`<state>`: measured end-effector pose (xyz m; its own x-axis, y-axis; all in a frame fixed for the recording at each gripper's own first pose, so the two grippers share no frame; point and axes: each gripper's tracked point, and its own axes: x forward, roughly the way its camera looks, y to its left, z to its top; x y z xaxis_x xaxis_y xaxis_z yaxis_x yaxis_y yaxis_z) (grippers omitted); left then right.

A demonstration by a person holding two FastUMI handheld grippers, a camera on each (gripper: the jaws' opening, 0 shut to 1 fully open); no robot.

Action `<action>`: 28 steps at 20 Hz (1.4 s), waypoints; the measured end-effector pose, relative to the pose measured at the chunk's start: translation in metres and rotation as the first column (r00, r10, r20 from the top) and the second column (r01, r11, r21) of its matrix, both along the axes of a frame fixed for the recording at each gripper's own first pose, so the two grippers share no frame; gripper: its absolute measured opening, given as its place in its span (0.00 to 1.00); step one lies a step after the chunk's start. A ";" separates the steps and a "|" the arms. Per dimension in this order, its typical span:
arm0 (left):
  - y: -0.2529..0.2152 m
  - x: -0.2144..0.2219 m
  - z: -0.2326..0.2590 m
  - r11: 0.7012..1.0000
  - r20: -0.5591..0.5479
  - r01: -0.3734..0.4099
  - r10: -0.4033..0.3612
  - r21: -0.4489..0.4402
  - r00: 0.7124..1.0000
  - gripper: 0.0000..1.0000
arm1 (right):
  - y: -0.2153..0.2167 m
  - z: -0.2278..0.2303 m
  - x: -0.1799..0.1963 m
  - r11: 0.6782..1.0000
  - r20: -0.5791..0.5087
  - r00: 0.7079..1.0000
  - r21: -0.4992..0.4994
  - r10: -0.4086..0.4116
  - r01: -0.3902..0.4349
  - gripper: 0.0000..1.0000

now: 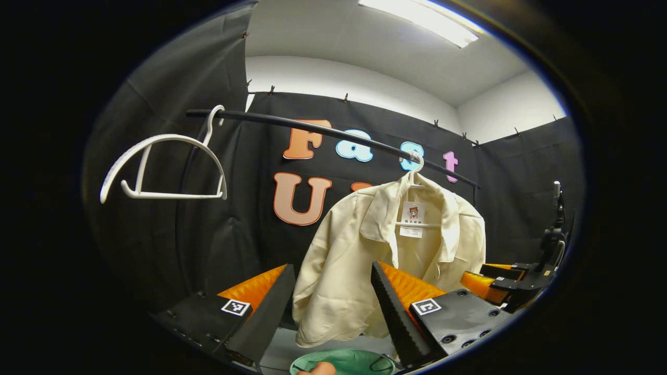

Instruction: Grasp the clothes on the hanger with both hands and then place them into the laundry hamper below.

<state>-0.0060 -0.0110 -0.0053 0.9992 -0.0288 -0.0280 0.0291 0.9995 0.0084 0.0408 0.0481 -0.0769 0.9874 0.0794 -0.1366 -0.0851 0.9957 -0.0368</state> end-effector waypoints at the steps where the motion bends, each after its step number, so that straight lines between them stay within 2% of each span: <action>1: 0.001 -0.001 -0.001 1.000 0.000 0.000 0.000 -0.001 1.000 1.00 | 0.003 -0.004 0.005 1.000 0.000 1.000 -0.006 -0.001 0.001 0.93; 2: 0.004 0.000 -0.001 1.000 -0.001 -0.004 0.004 0.001 1.000 0.96 | 0.002 -0.006 0.009 1.000 0.002 1.000 -0.009 -0.009 0.009 0.93; 7: 0.011 0.006 -0.010 1.000 -0.028 -0.022 0.022 0.004 0.999 0.97 | 0.014 -0.015 0.028 1.000 -0.006 1.000 0.022 -0.010 0.010 0.93; 8: 0.012 0.007 -0.012 1.000 -0.032 -0.023 0.023 0.002 0.999 1.00 | 0.014 -0.017 0.034 1.000 -0.002 1.000 0.022 -0.019 0.019 0.93; 9: 0.012 0.008 -0.014 1.000 -0.034 -0.024 0.024 0.001 0.999 0.97 | 0.012 -0.018 0.037 0.999 0.002 0.999 0.013 -0.034 0.033 0.94; 12: 0.013 0.007 -0.014 0.999 -0.031 -0.032 0.032 0.003 0.999 1.00 | 0.005 -0.024 0.056 0.995 0.013 0.996 -0.021 -0.093 0.093 0.94; 14: 0.013 0.006 -0.014 1.000 -0.034 -0.030 0.030 0.007 0.999 0.97 | 0.005 -0.026 0.062 0.994 0.016 0.994 -0.014 -0.109 0.109 0.94; 15: 0.013 0.005 -0.016 1.000 -0.038 -0.030 0.030 0.010 0.999 1.00 | 0.003 -0.027 0.067 0.993 0.015 0.993 -0.002 -0.118 0.118 0.94; 18: 0.016 0.003 -0.016 0.999 -0.043 -0.033 0.033 0.016 0.999 1.00 | -0.004 -0.028 0.077 0.988 0.013 0.988 0.035 -0.154 0.153 0.94; 20: 0.018 0.003 -0.015 0.999 -0.041 -0.040 0.041 0.019 0.998 0.97 | -0.004 -0.029 0.082 0.987 0.015 0.988 0.044 -0.154 0.153 0.94; 22: 0.017 0.005 -0.015 0.999 -0.039 -0.042 0.043 0.019 0.998 1.00 | -0.003 -0.031 0.084 0.990 0.022 0.990 0.043 -0.137 0.136 0.92; 23: 0.015 0.006 -0.017 0.999 -0.041 -0.040 0.041 0.019 0.998 1.00 | -0.004 -0.031 0.084 0.991 0.026 0.991 0.040 -0.131 0.130 0.90; 25: 0.011 0.007 -0.020 0.999 -0.047 -0.035 0.035 0.019 0.998 0.97 | -0.007 -0.031 0.085 0.992 0.029 0.992 0.029 -0.122 0.121 0.77; 26: 0.007 0.008 -0.021 0.999 -0.047 -0.027 0.028 0.017 0.999 0.97 | -0.007 -0.031 0.084 0.993 0.029 0.993 0.025 -0.116 0.115 0.67; 27: 0.003 0.009 -0.022 1.000 -0.049 -0.021 0.021 0.018 0.999 0.93 | -0.011 -0.031 0.083 0.993 0.028 0.993 0.021 -0.116 0.116 0.62; 28: 0.000 0.010 -0.024 1.000 -0.051 -0.016 0.017 0.021 0.999 0.97 | -0.015 -0.030 0.081 0.993 0.028 0.993 0.024 -0.115 0.115 0.48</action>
<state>0.0045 -0.0113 -0.0288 0.9968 -0.0110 -0.0794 0.0132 0.9995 0.0283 0.1220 0.0333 -0.1072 0.9937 -0.0322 -0.1071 0.0307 0.9994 -0.0156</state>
